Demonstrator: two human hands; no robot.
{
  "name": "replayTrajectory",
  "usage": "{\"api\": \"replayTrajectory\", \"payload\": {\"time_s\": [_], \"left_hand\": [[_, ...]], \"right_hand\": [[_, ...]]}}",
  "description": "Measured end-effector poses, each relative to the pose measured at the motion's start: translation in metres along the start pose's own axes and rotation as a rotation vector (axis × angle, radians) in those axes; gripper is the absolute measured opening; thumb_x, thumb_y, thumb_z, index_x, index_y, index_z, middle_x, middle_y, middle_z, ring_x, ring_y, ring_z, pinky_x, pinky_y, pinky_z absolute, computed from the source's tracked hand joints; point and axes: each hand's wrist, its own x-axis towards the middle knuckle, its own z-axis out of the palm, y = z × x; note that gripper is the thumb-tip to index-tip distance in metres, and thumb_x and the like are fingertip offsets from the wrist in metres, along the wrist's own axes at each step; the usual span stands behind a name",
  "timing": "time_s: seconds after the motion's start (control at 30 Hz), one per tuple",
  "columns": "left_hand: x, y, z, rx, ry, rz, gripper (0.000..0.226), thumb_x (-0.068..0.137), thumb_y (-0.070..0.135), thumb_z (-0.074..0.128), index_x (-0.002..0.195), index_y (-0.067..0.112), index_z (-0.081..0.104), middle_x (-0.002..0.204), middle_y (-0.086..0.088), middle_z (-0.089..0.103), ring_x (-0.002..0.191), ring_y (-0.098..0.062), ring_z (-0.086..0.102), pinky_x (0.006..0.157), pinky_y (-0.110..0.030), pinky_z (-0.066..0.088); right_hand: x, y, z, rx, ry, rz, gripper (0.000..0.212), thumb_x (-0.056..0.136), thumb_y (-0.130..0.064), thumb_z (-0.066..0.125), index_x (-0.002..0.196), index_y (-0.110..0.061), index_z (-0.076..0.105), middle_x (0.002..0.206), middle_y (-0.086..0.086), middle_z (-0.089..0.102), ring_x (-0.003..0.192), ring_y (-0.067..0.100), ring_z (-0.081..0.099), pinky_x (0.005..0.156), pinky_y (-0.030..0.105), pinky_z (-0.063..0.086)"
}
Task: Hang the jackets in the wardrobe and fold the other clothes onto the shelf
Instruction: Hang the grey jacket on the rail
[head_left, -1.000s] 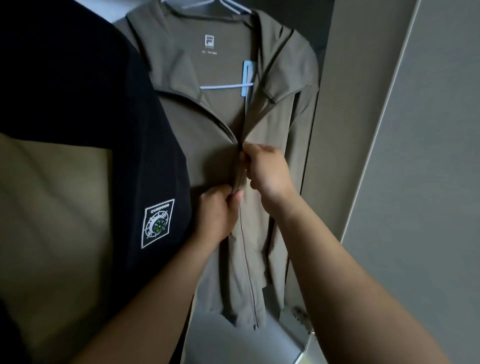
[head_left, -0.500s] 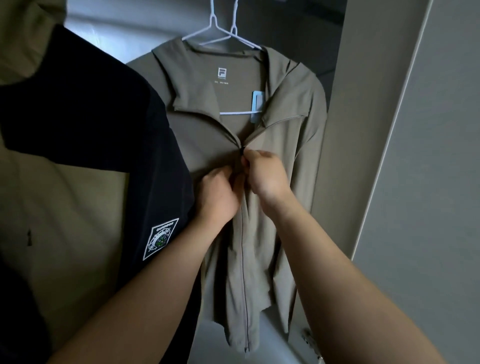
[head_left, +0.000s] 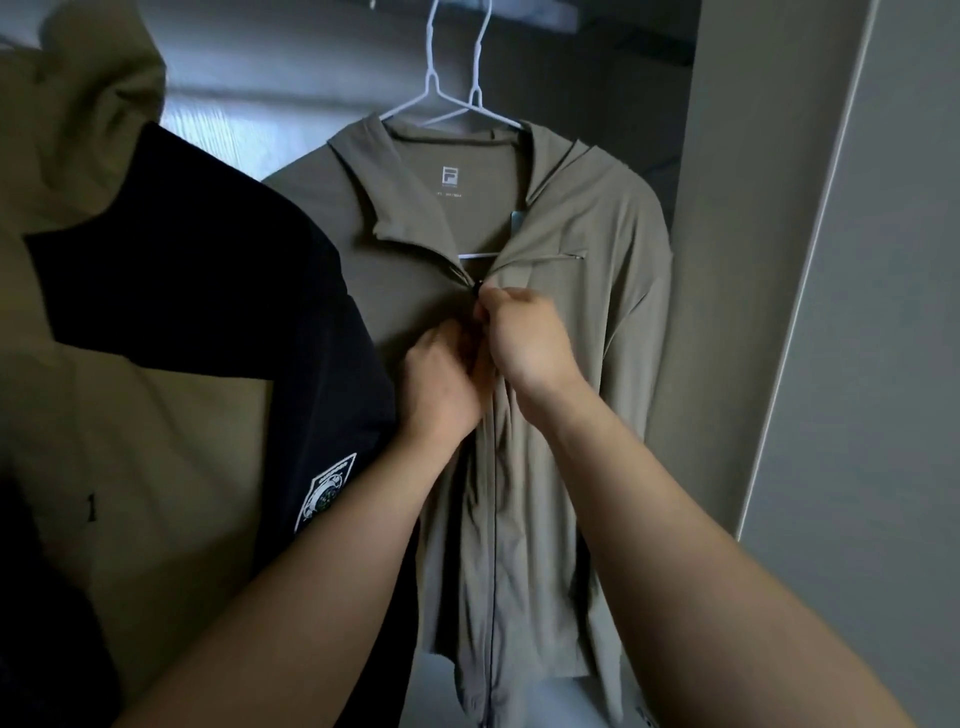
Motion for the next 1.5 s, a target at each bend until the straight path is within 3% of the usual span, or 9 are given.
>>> {"api": "replayTrajectory", "payload": {"time_s": [0.27, 0.43, 0.63, 0.83, 0.97, 1.07, 1.23, 1.33, 1.5], "left_hand": [[0.001, -0.02, 0.006, 0.045, -0.04, 0.182, 0.033, 0.096, 0.025, 0.054, 0.077, 0.001, 0.067, 0.077, -0.022, 0.067, 0.07, -0.042, 0.063, 0.06, -0.043, 0.045], [0.001, -0.029, 0.011, 0.079, -0.085, 0.186, 0.044, 0.091, 0.037, 0.044, 0.072, 0.004, 0.064, 0.07, -0.018, 0.065, 0.065, -0.04, 0.061, 0.055, -0.039, 0.041], [0.002, -0.035, 0.015, 0.068, -0.084, 0.228, 0.041, 0.086, 0.035, 0.043, 0.066, 0.005, 0.06, 0.065, -0.017, 0.062, 0.059, -0.037, 0.057, 0.055, -0.031, 0.03], [0.01, -0.032, 0.019, 0.084, -0.151, 0.241, 0.041, 0.091, 0.034, 0.047, 0.066, 0.004, 0.059, 0.066, -0.019, 0.062, 0.063, -0.039, 0.058, 0.056, -0.041, 0.039], [0.024, -0.037, 0.028, 0.106, -0.139, 0.145, 0.035, 0.092, 0.029, 0.064, 0.065, 0.009, 0.055, 0.063, -0.013, 0.062, 0.063, -0.037, 0.058, 0.055, -0.038, 0.03], [0.032, -0.024, 0.023, -0.031, -0.05, 0.035, 0.024, 0.081, 0.032, 0.056, 0.066, 0.014, 0.053, 0.059, 0.001, 0.057, 0.06, -0.025, 0.053, 0.057, -0.036, 0.038], [0.104, 0.015, 0.004, -0.552, 0.416, -0.44, 0.038, 0.096, 0.03, 0.05, 0.106, -0.004, 0.063, 0.105, -0.024, 0.068, 0.096, -0.039, 0.064, 0.085, -0.044, 0.051], [0.157, 0.038, -0.011, -0.524, 0.629, -0.628, 0.045, 0.102, 0.035, 0.048, 0.12, -0.003, 0.064, 0.12, -0.021, 0.067, 0.107, -0.034, 0.063, 0.066, -0.023, 0.034], [0.198, 0.042, -0.025, -0.37, 0.458, -0.694, 0.061, 0.102, 0.041, 0.045, 0.143, -0.003, 0.045, 0.137, -0.016, 0.055, 0.106, -0.025, 0.058, 0.056, -0.016, 0.032]], "right_hand": [[0.028, -0.014, 0.001, -0.015, 0.087, -0.081, 0.046, 0.099, -0.021, 0.052, 0.053, -0.02, 0.055, 0.041, -0.012, 0.052, 0.046, 0.001, 0.048, 0.052, 0.021, 0.035], [0.034, 0.009, 0.011, 0.005, 0.094, -0.096, 0.042, 0.099, -0.033, 0.05, 0.059, -0.019, 0.057, 0.054, -0.006, 0.053, 0.067, 0.024, 0.054, 0.066, 0.033, 0.039], [0.045, 0.002, 0.017, 0.021, 0.064, -0.181, 0.042, 0.102, -0.032, 0.045, 0.063, -0.019, 0.054, 0.063, -0.003, 0.053, 0.072, 0.025, 0.053, 0.068, 0.032, 0.036], [0.056, -0.015, 0.012, -0.136, 0.003, -0.247, 0.042, 0.106, -0.032, 0.042, 0.071, -0.017, 0.059, 0.076, 0.009, 0.059, 0.088, 0.039, 0.064, 0.076, 0.038, 0.045], [0.058, -0.007, -0.013, -0.241, -0.014, -0.265, 0.05, 0.105, -0.049, 0.042, 0.072, -0.018, 0.064, 0.077, 0.005, 0.067, 0.088, 0.034, 0.064, 0.078, 0.038, 0.049], [0.068, -0.016, -0.043, -0.44, 0.161, -0.374, 0.054, 0.102, -0.059, 0.037, 0.07, -0.02, 0.056, 0.088, 0.014, 0.071, 0.092, 0.037, 0.065, 0.075, 0.039, 0.05], [0.097, -0.055, -0.072, -0.637, 0.502, -0.348, 0.06, 0.1, -0.062, 0.031, 0.096, -0.013, 0.067, 0.11, 0.02, 0.068, 0.102, 0.044, 0.062, 0.073, 0.038, 0.036], [0.114, -0.082, -0.068, -0.727, 0.466, -0.201, 0.067, 0.098, -0.066, 0.032, 0.117, -0.012, 0.067, 0.12, 0.017, 0.066, 0.108, 0.042, 0.062, 0.075, 0.04, 0.038], [0.124, -0.104, -0.065, -0.816, 0.249, 0.016, 0.048, 0.084, -0.049, 0.06, 0.114, -0.013, 0.07, 0.111, 0.01, 0.071, 0.099, 0.034, 0.069, 0.083, 0.039, 0.053]]}}
